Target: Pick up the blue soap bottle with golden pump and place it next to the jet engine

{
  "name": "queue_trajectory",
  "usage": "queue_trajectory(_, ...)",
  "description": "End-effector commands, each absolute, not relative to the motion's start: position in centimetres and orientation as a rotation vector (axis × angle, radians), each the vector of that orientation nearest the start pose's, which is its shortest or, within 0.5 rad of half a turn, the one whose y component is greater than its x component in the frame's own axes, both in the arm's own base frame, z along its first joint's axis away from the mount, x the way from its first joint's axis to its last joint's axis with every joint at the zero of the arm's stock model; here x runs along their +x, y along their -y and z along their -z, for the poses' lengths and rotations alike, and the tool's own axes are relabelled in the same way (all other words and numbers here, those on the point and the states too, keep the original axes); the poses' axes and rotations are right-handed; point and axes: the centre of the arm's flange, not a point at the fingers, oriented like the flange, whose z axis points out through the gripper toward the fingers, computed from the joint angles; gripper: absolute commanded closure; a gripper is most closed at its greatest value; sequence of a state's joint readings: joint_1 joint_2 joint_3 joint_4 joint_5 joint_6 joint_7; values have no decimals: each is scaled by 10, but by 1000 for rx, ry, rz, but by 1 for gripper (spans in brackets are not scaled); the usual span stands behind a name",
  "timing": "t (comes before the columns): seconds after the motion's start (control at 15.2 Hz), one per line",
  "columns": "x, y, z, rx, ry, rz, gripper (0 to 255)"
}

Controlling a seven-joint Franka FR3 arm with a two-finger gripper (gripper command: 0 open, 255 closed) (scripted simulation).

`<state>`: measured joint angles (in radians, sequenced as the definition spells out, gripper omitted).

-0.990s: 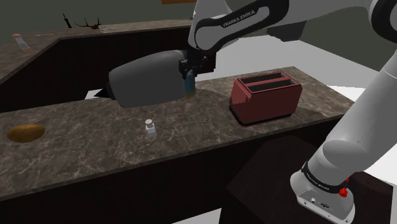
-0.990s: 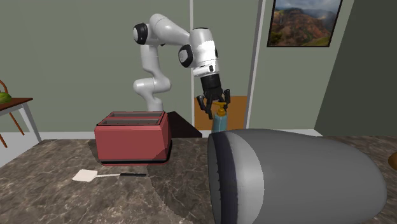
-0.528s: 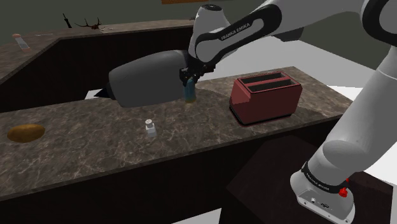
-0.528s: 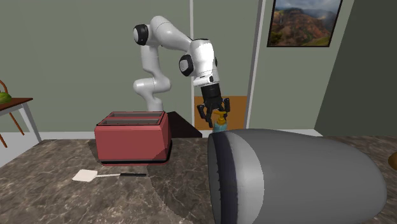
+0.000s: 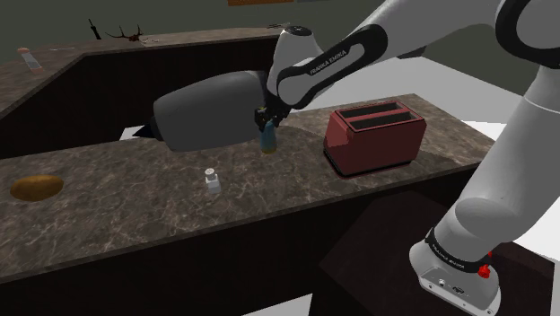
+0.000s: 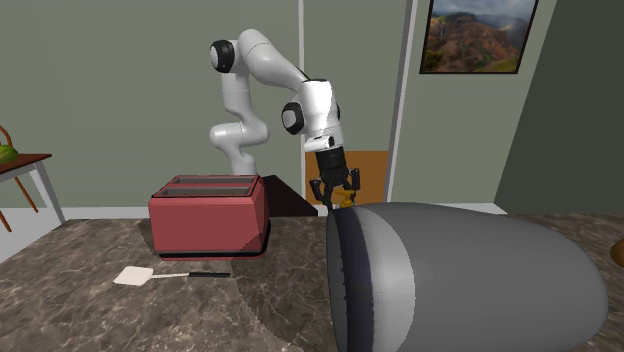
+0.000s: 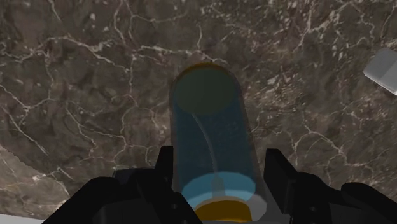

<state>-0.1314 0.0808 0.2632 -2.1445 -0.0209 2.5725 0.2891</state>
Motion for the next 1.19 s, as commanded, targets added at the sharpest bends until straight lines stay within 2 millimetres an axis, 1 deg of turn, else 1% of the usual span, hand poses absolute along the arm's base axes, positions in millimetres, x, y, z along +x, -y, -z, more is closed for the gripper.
queue_trajectory(0.0,577,-74,-393,-3010,-220,521,255)
queue_trajectory(0.46,577,-74,-356,-3010,-220,521,255)
queue_trajectory(0.99,577,-74,-356,-3010,-220,521,255)
queue_trajectory(1.06,577,-74,-356,-3010,-220,521,0)
queue_trajectory(1.12,577,-74,-356,-3010,-220,521,0)
